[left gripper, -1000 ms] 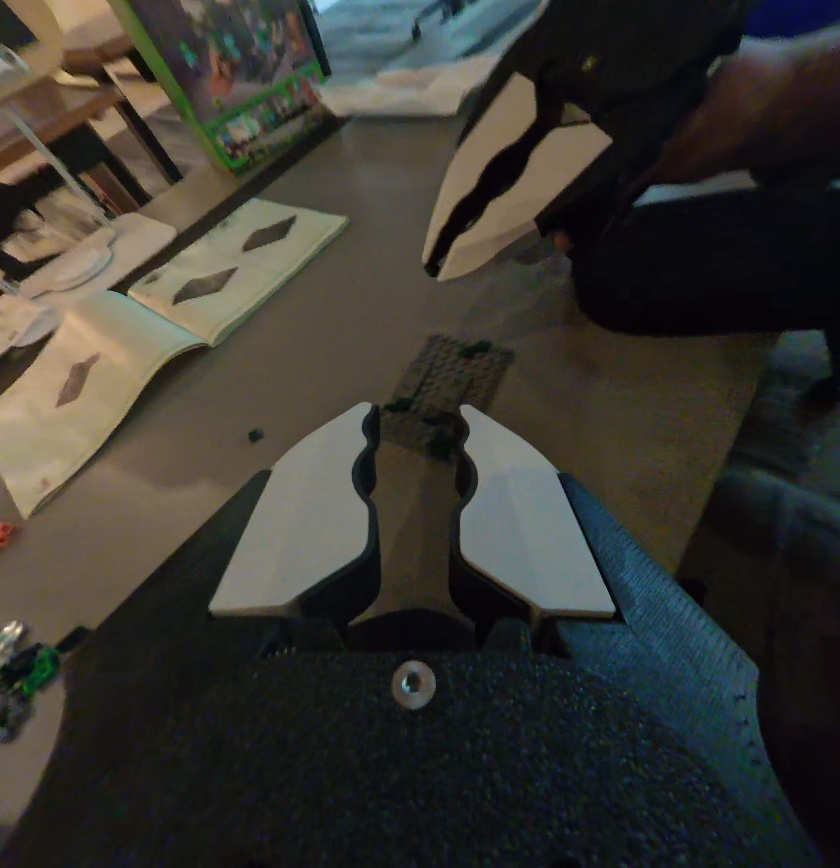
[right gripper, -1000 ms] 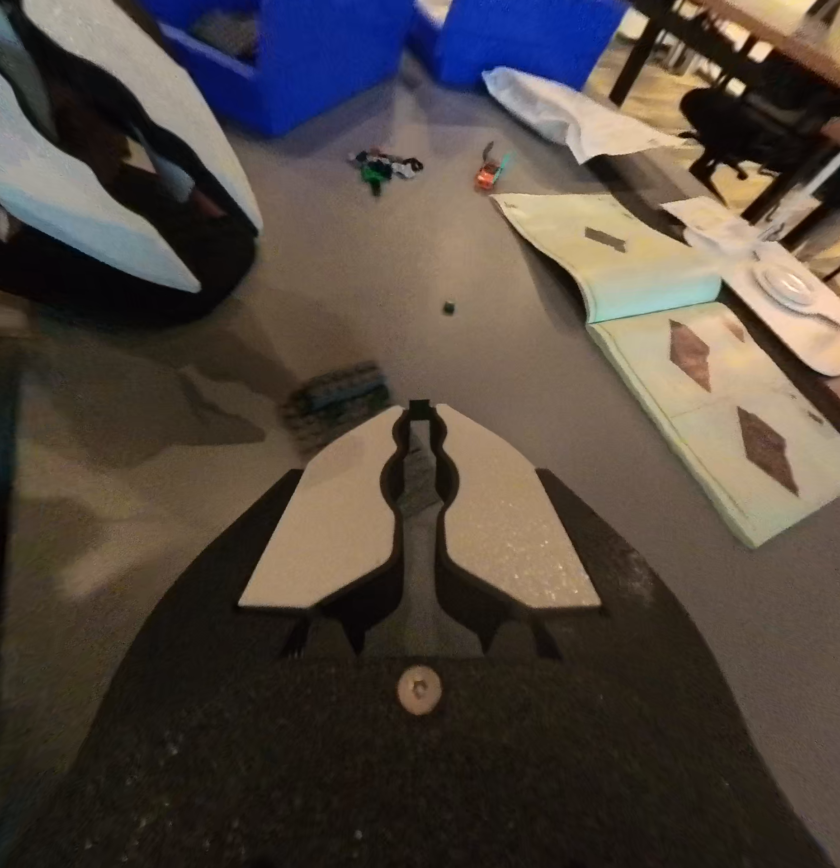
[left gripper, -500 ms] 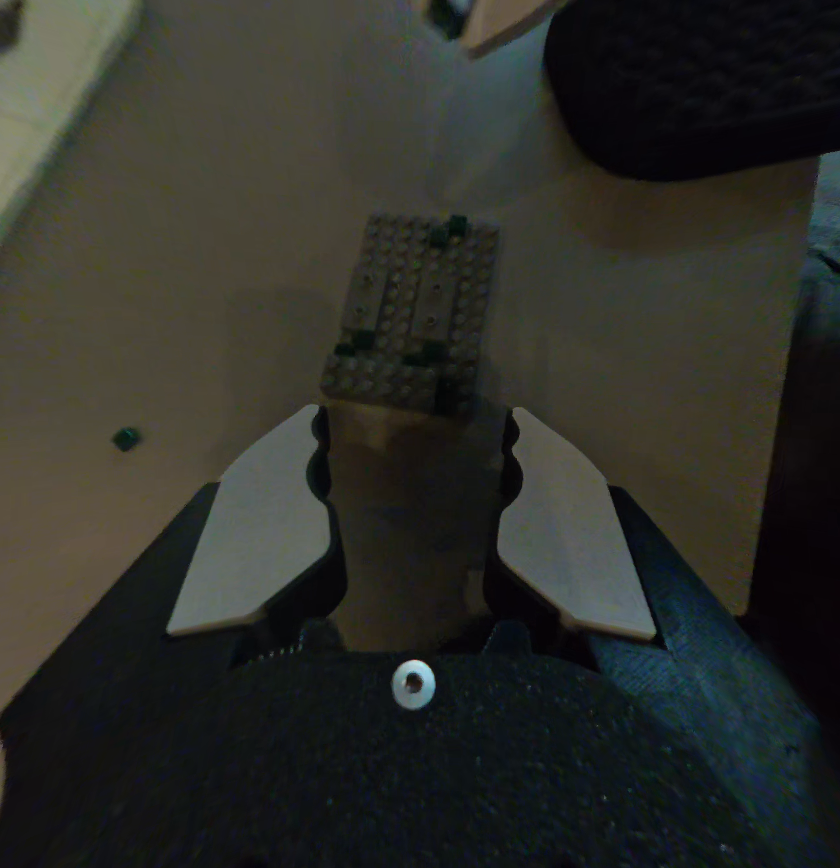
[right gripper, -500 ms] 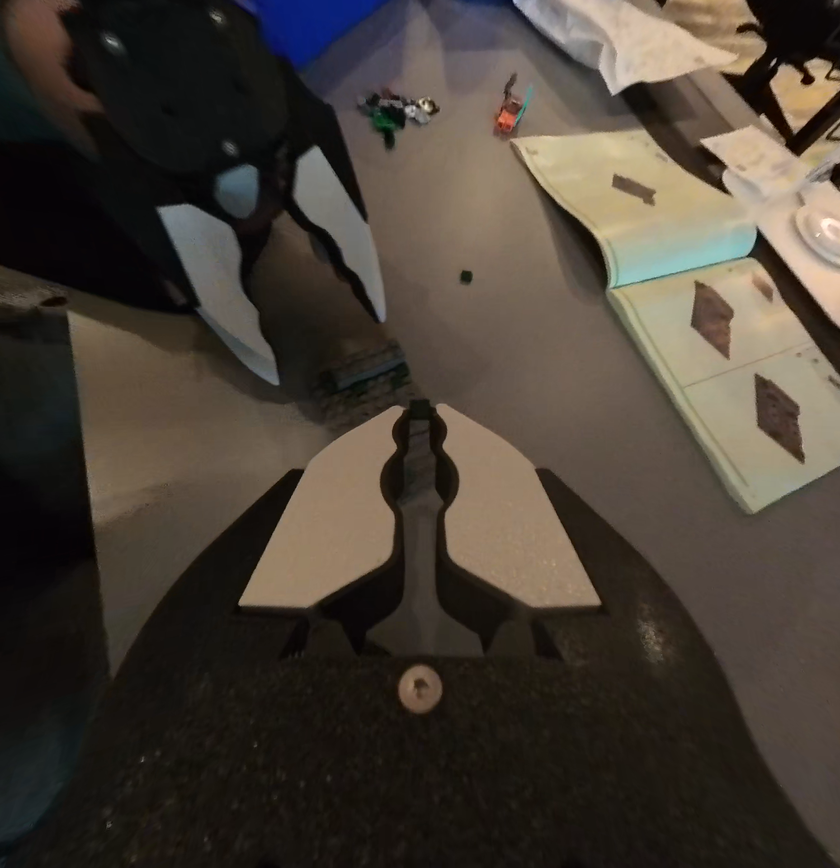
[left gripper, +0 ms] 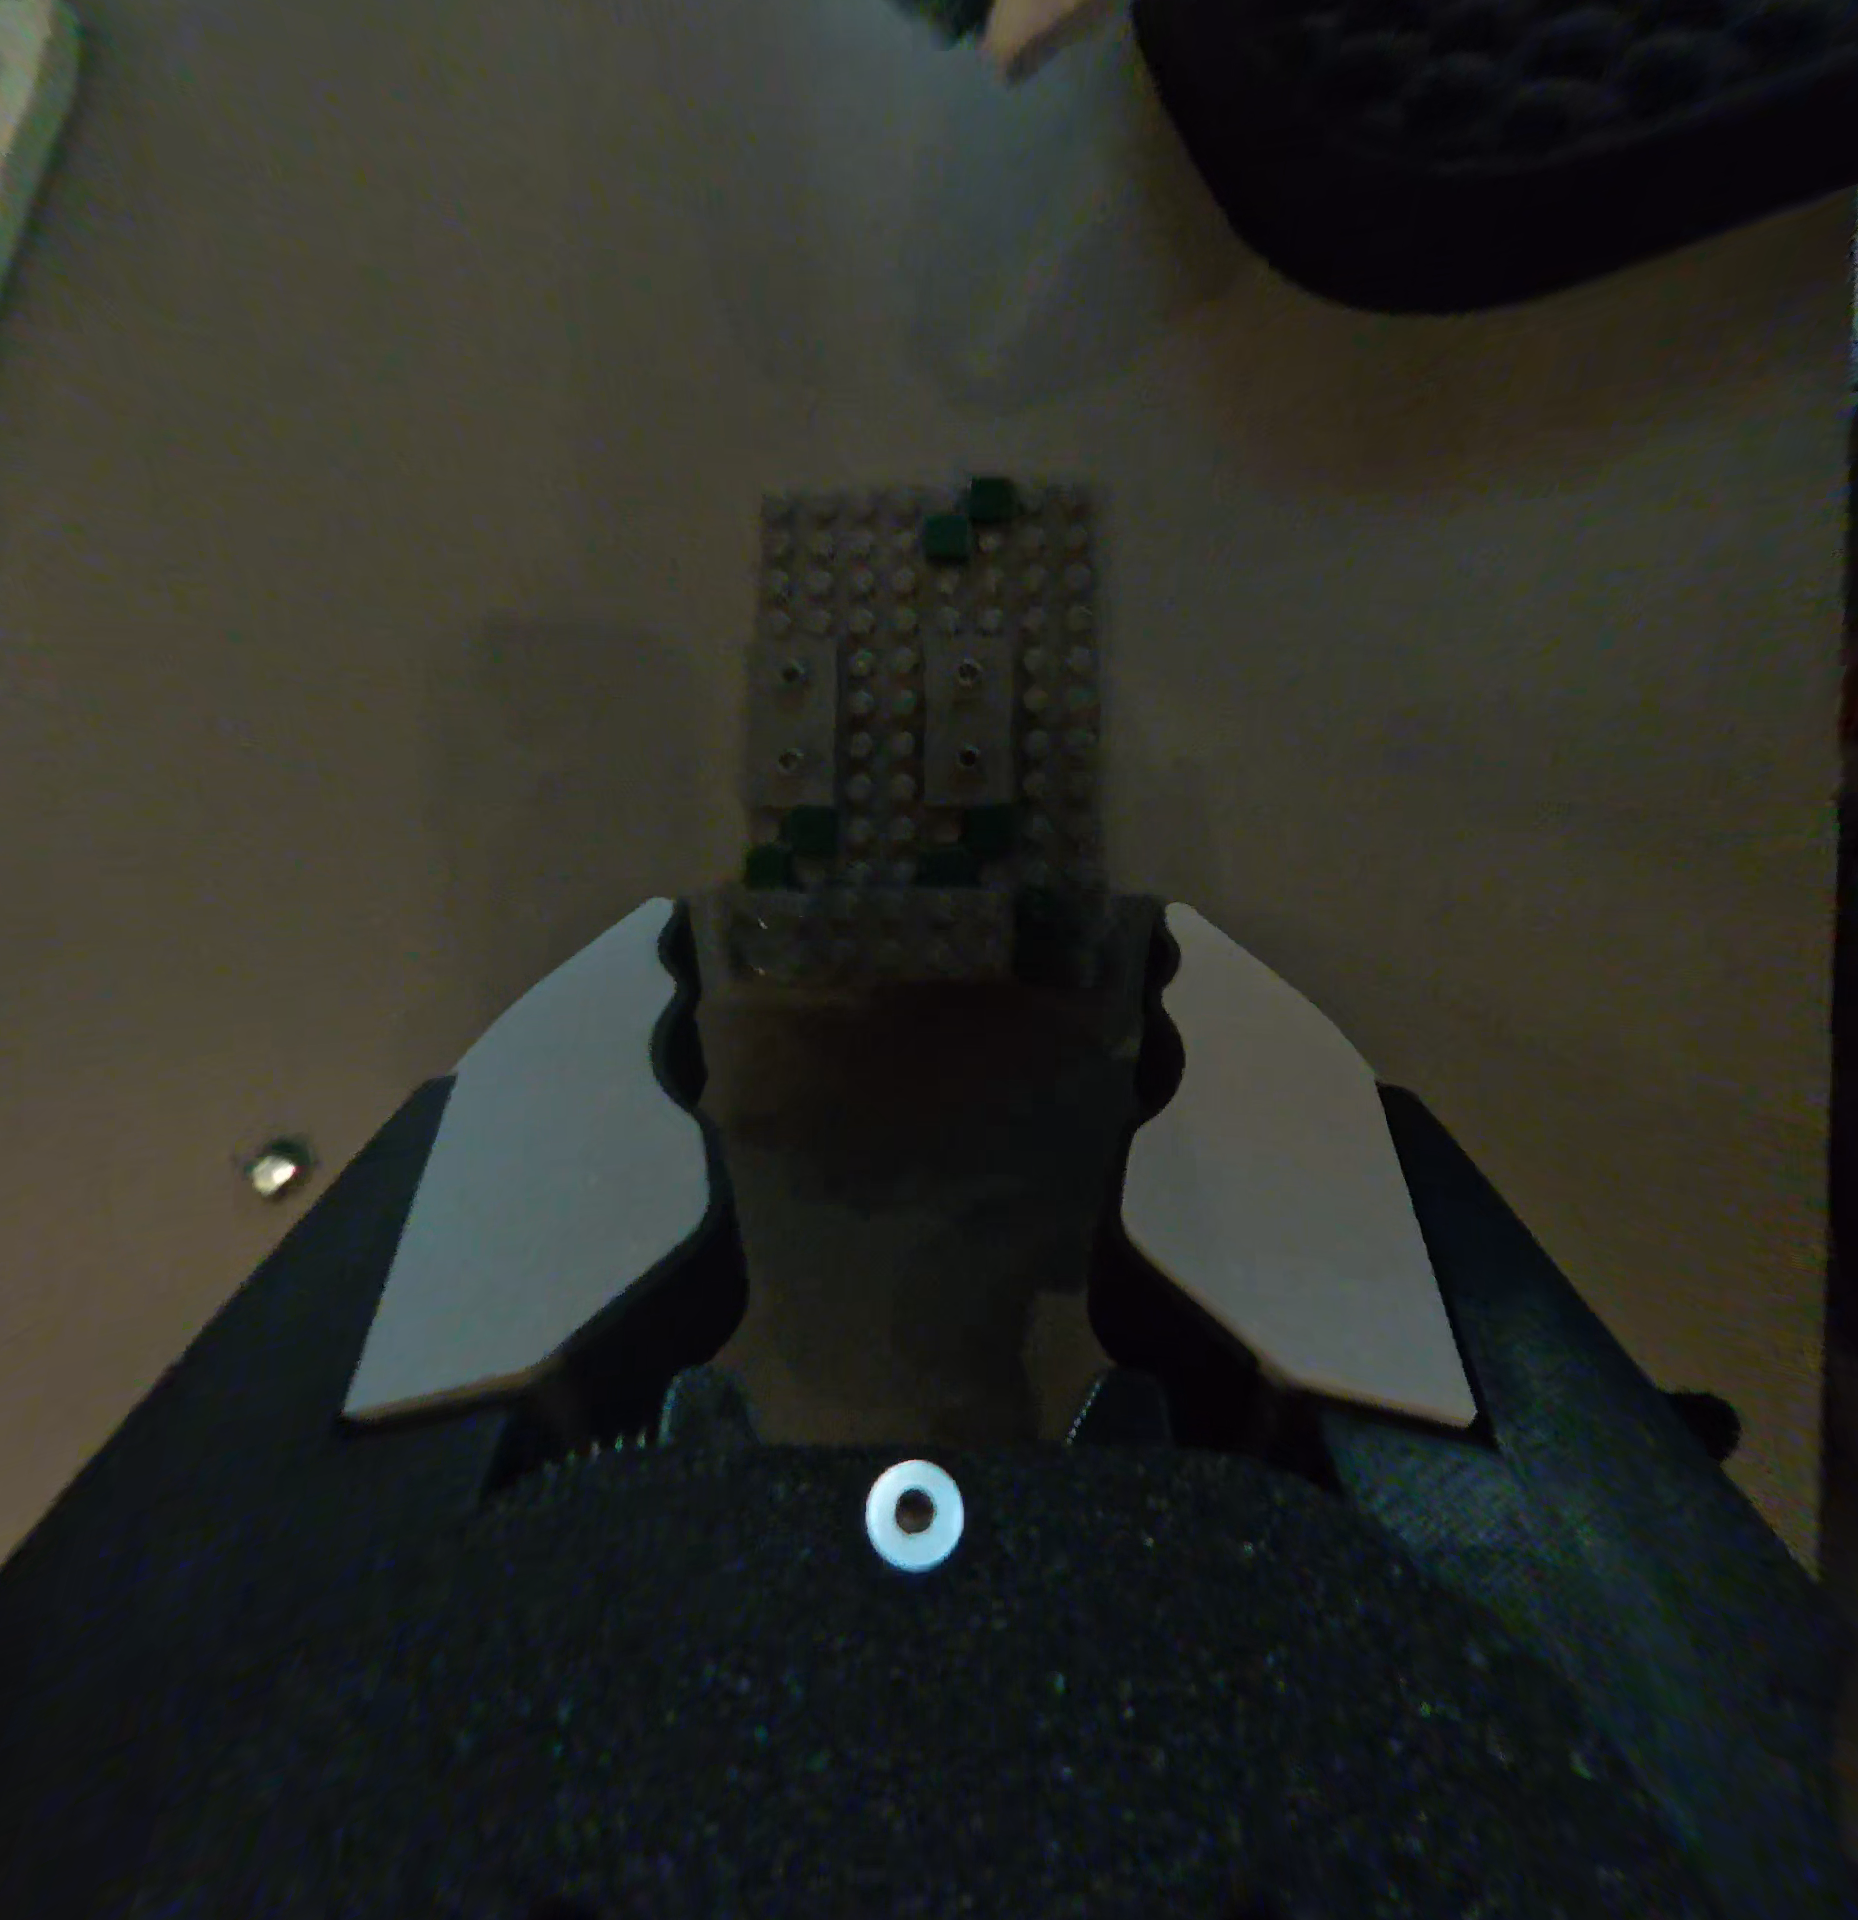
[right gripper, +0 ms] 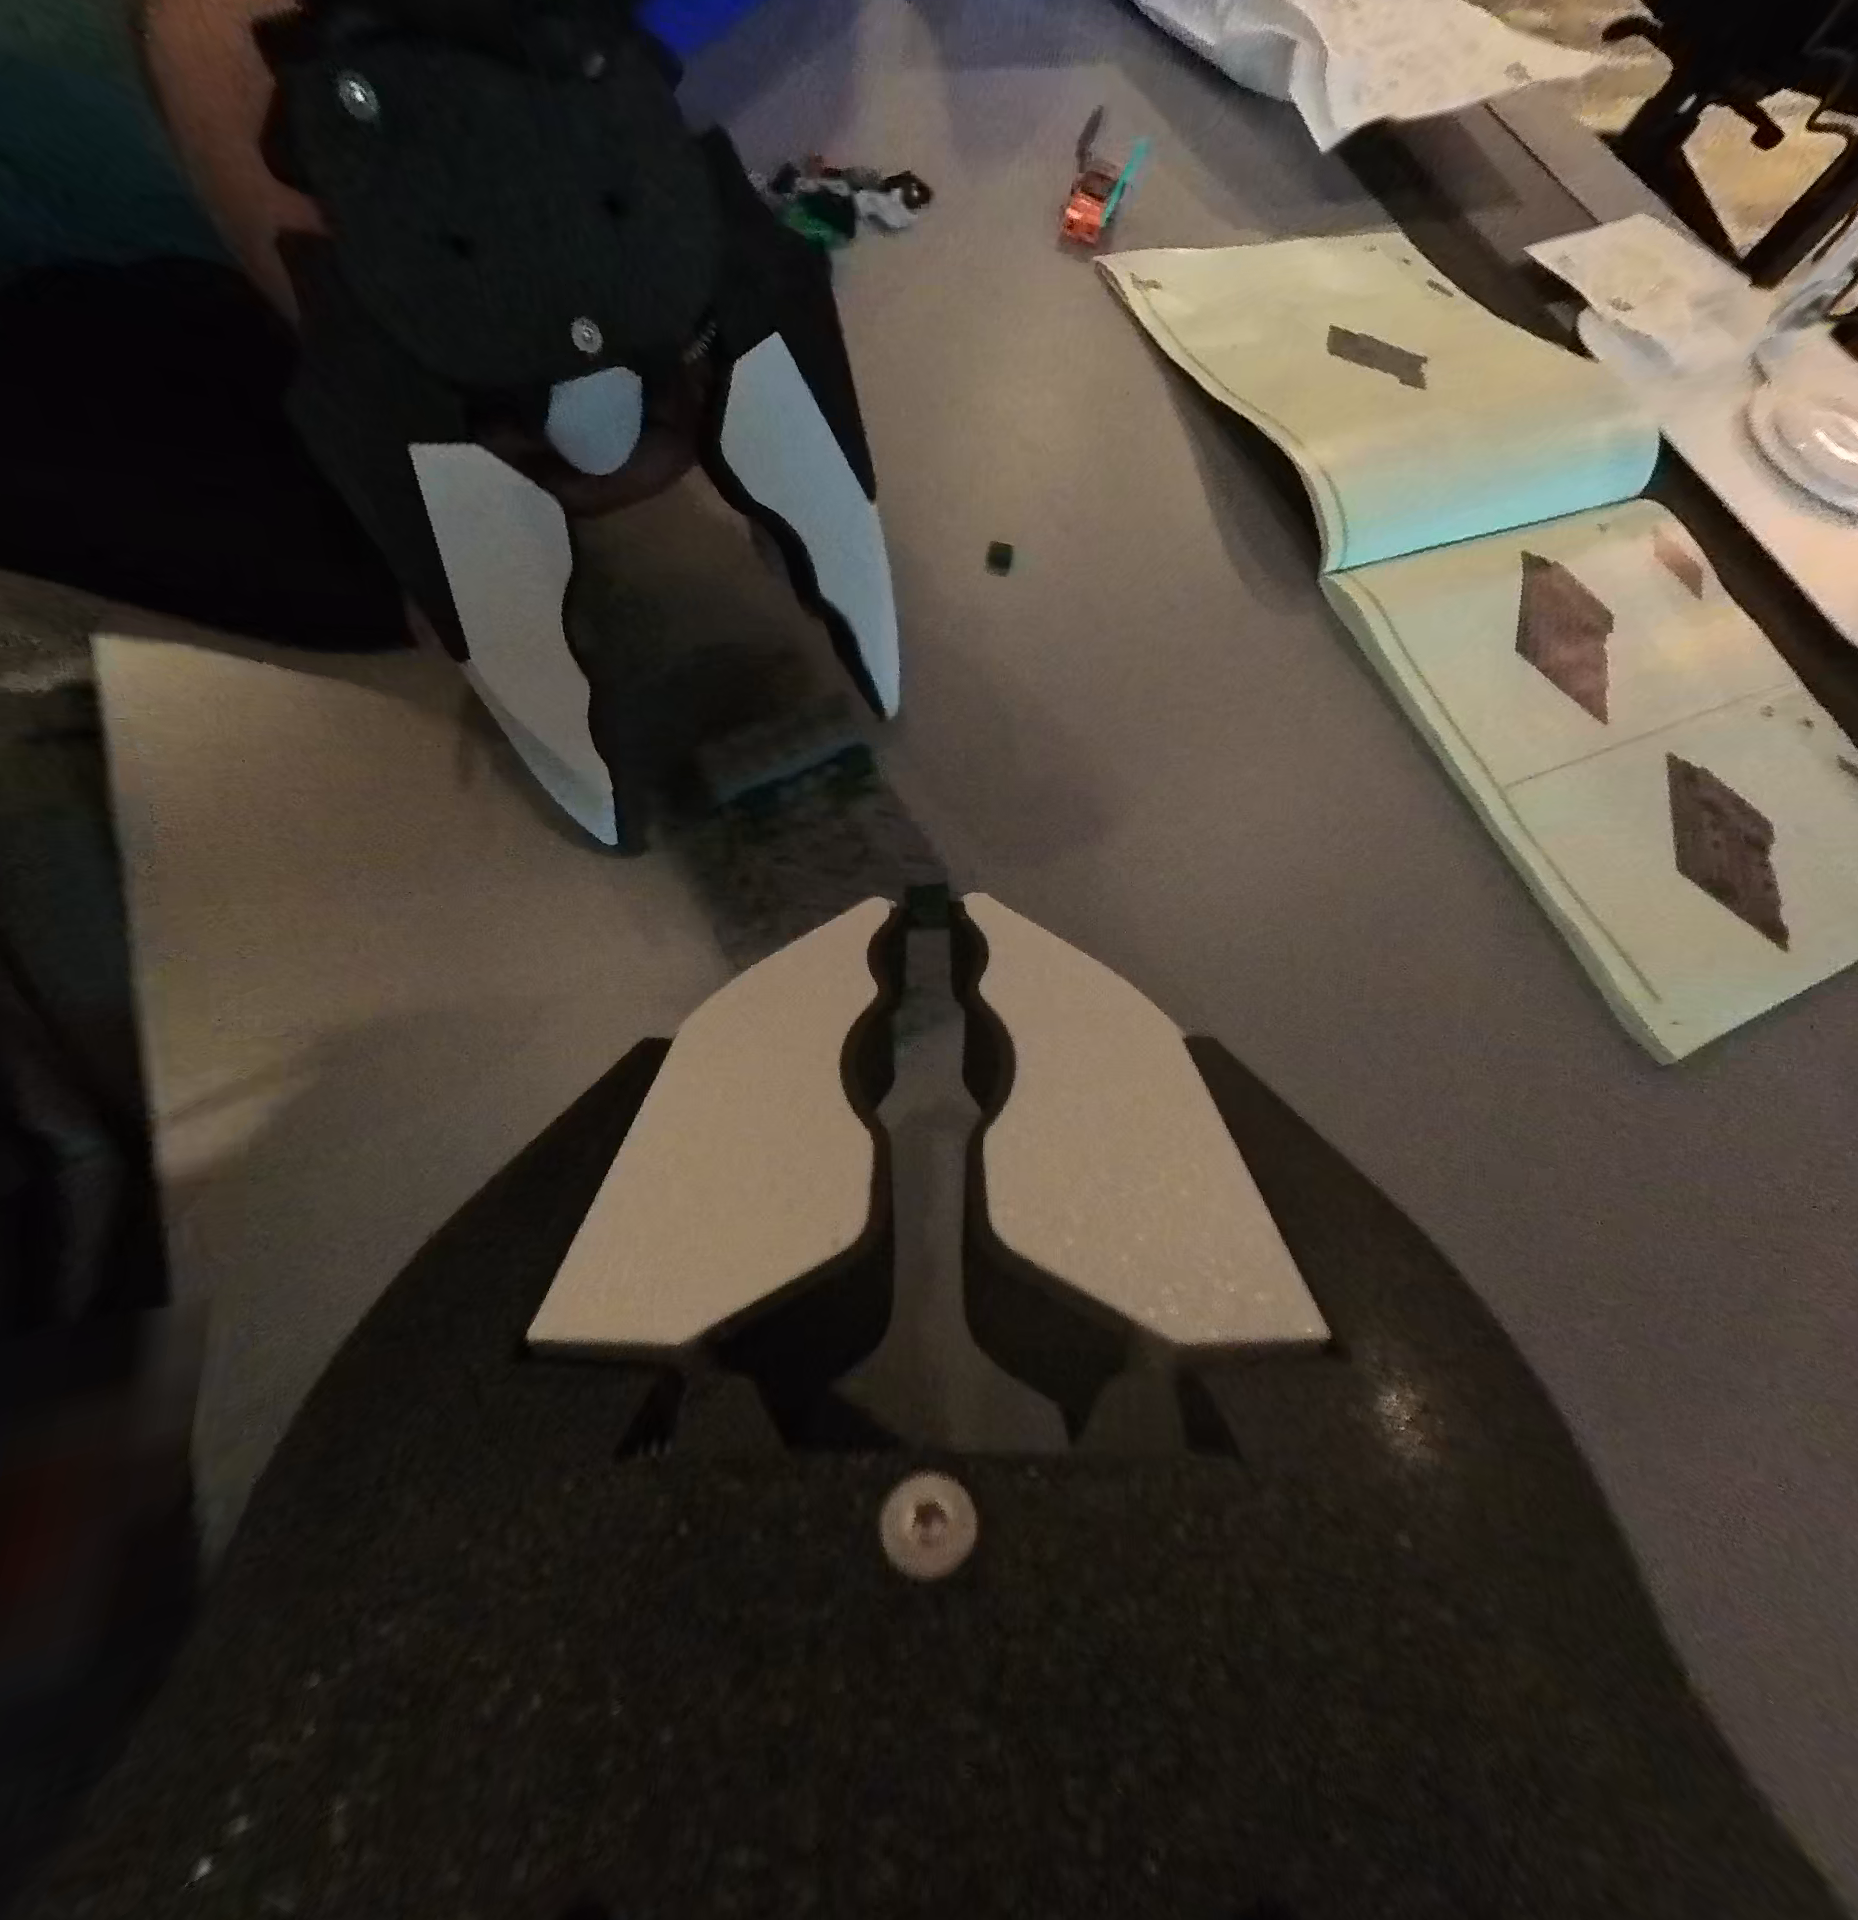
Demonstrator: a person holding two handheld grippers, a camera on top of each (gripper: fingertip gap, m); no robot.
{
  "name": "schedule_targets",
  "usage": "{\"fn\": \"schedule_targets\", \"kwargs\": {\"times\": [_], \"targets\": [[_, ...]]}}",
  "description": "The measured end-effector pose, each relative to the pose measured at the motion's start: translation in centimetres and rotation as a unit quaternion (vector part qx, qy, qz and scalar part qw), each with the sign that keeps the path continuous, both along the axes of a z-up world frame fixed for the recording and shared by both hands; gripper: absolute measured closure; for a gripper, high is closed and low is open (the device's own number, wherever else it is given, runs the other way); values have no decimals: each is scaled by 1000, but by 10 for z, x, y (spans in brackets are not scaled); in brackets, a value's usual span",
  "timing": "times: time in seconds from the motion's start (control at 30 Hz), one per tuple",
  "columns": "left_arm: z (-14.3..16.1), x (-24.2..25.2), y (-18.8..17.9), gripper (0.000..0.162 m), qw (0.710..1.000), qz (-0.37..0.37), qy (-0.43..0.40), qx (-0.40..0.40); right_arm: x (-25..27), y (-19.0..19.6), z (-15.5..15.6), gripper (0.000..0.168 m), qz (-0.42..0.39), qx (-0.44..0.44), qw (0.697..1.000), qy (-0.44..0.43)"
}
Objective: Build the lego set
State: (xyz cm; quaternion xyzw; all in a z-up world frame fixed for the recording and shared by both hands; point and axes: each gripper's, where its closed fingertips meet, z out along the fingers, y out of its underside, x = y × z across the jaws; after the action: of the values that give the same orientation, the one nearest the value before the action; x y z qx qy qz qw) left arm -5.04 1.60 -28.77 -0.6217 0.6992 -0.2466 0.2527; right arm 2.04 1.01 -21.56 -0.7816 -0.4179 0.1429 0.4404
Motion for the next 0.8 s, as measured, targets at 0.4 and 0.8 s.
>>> {"fn": "schedule_targets", "kwargs": {"times": [0.4, 0.8], "targets": [[0, -1, 36, 94, 998, -54, -12, -26, 14, 63, -9, 161, 64, -15, 997, 42], [2, -2, 60, 95, 999, -30, -41, -7, 1, 80, -23, 161, 114, -16, 993, -6]]}}
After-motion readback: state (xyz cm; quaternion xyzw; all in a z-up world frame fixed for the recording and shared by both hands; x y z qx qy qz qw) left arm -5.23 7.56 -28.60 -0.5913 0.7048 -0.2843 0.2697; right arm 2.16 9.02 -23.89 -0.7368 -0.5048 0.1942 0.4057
